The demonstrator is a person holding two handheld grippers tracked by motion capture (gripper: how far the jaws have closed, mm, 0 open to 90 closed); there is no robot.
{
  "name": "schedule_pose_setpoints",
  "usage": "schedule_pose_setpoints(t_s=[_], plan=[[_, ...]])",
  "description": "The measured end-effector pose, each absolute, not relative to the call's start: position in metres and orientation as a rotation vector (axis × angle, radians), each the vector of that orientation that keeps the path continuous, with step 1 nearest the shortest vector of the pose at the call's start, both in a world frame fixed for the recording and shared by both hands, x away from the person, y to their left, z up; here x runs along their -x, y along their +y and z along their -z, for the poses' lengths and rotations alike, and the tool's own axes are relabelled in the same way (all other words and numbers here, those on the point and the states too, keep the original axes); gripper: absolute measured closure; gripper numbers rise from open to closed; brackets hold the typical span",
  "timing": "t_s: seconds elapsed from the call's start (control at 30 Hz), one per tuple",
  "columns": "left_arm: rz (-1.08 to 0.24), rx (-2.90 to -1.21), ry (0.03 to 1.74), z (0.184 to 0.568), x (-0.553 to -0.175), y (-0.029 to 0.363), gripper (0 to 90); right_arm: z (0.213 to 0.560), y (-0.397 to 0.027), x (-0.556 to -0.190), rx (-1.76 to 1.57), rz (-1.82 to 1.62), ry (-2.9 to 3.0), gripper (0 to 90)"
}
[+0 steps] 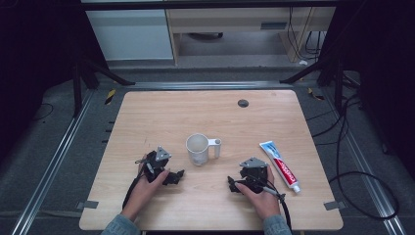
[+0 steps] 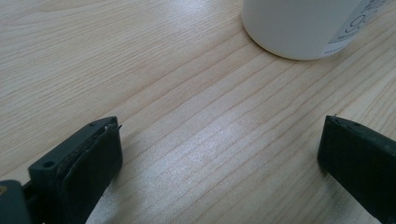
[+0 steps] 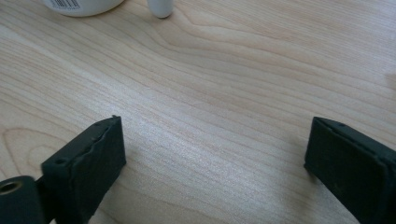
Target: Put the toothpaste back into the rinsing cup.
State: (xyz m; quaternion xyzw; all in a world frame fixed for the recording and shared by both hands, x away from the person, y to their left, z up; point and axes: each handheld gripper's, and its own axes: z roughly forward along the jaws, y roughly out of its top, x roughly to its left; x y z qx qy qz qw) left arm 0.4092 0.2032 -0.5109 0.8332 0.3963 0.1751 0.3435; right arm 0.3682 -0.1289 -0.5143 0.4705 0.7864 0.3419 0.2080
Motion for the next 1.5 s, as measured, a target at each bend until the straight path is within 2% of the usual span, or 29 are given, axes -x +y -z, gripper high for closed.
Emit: schedule_pose_setpoints(t_s=[0.27, 0.4, 0.53, 0.6, 0.87, 1.1, 1.37, 1.5], plan=[[-0.454, -2.167, 1.029, 0.511, -0.409, 0.204, 0.0, 0.499, -0.130, -0.363, -1.278, -0.895, 2.192, 16.4], [-0.454, -2.167, 1.028, 0.511, -0.409, 0.204, 0.0, 0.471, -0.135, -0.358, -1.239, -0.820, 2.231, 23.8], [-0.453, -2.171, 1.023, 0.511, -0.409, 0.204, 0.0, 0.453, -0.140, -0.358, -1.237, -0.775, 2.244, 26.8], [-0.452, -2.171, 1.021, 0.511, -0.410, 0.204, 0.0, 0.433, -0.149, -0.362, -1.257, -0.725, 2.261, 28.8], [-0.450, -2.170, 1.018, 0.511, -0.408, 0.205, 0.0, 0.399, -0.177, -0.374, -1.317, -0.668, 2.255, 33.2], [-0.449, -2.170, 1.015, 0.511, -0.409, 0.206, 0.0, 0.383, -0.190, -0.387, -1.360, -0.596, 2.290, 31.2], [-0.451, -2.172, 1.012, 0.511, -0.409, 0.206, 0.0, 0.374, -0.197, -0.404, -1.436, -0.516, 2.328, 21.1], [-0.451, -2.172, 1.012, 0.511, -0.409, 0.206, 0.0, 0.375, -0.199, -0.409, -1.455, -0.504, 2.342, 21.8]])
